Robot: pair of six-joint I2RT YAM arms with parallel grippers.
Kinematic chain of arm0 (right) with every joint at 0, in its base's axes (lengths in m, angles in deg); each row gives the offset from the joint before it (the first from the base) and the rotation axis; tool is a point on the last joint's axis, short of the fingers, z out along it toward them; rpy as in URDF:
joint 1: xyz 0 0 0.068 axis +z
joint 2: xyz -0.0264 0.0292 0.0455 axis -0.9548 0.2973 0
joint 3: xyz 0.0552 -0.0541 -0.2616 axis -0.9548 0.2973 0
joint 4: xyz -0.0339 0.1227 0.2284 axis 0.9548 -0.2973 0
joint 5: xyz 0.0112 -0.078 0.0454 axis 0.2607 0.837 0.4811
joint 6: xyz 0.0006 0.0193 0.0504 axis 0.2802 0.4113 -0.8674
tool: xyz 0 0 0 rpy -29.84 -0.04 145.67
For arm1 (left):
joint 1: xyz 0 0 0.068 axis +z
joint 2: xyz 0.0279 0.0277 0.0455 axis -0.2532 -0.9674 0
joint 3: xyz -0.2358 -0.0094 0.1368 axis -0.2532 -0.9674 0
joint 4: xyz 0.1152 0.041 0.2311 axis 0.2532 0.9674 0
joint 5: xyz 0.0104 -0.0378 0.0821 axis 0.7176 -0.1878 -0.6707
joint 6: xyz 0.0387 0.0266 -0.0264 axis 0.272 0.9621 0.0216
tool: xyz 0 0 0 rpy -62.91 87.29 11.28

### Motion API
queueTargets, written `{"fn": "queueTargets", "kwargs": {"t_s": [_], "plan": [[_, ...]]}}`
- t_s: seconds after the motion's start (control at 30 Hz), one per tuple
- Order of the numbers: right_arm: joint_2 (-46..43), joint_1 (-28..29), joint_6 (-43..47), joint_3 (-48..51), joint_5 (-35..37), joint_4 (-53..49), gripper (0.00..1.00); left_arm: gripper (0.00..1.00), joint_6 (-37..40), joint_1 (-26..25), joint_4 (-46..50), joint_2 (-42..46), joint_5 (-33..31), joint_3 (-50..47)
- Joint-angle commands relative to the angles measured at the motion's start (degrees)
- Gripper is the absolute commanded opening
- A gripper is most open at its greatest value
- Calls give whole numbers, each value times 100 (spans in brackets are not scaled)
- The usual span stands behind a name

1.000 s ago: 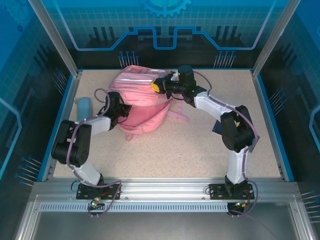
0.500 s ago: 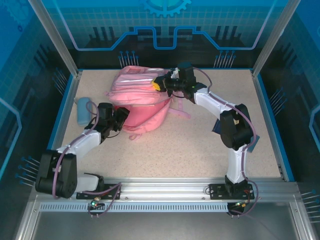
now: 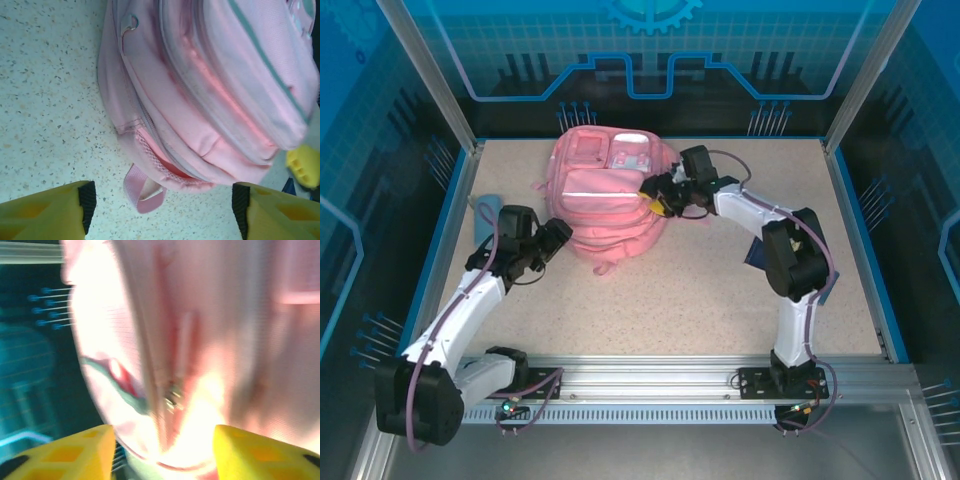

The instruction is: Pack the student bag

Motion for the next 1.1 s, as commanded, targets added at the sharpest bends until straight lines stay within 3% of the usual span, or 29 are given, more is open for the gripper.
{"fn": "queueTargets", "kwargs": {"t_s": [0.0, 0.17, 0.33, 0.6, 0.8, 1.07], "plan": [[-1058, -225, 1576, 377, 1471, -1417, 71, 80, 651, 54, 733, 223, -150, 339], [-1726, -963, 2402, 1102, 2730, -2247, 80, 91, 990, 94, 736, 284, -52, 539], [-1599, -1743, 2921, 1234, 3082, -2777, 80, 98, 1159, 109, 622, 257, 19, 617], [-1025, -2327, 3033, 1199, 2885, -2913, 77, 99, 1248, 105, 550, 118, 271, 672], [-578, -2369, 2943, 1225, 2681, -3019, 67, 99, 1392, 107, 497, 20, 584, 666], [-551, -2206, 2727, 1542, 2217, -2955, 66, 99, 1477, 102, 402, -13, 908, 681]]}}
